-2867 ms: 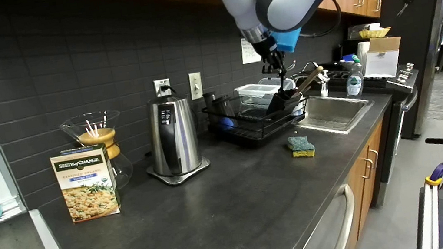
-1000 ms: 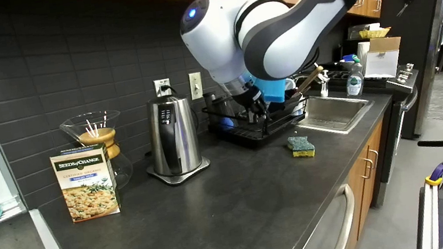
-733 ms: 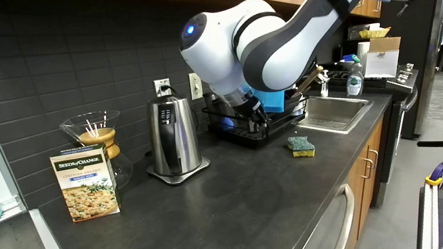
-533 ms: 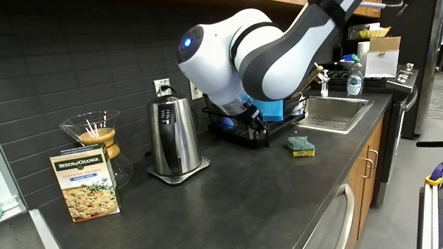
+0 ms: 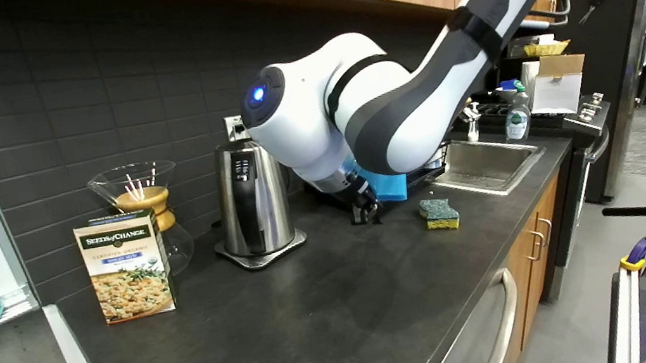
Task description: Remove one fork from the dish rack and put it on the counter.
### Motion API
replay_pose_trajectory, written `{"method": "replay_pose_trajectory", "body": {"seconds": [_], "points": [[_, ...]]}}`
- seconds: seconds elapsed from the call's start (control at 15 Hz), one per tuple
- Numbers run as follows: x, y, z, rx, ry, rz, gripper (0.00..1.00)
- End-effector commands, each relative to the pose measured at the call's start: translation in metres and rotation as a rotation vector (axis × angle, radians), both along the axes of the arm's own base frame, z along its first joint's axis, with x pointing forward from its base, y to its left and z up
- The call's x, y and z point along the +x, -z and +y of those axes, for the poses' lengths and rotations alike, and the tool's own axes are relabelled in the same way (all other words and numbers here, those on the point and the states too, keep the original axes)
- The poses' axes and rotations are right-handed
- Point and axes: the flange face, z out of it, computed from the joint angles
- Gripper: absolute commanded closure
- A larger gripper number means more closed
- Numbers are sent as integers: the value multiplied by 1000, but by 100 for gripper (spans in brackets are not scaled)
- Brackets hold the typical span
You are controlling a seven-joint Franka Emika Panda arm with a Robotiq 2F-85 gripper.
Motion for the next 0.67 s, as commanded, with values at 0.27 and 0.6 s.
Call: {"method": "replay_pose_trajectory", "body": {"seconds": [0.27, 0.6], "points": [[1, 11, 6, -39, -9, -5, 64], [-5, 14, 12, -28, -14, 3, 32]]}}
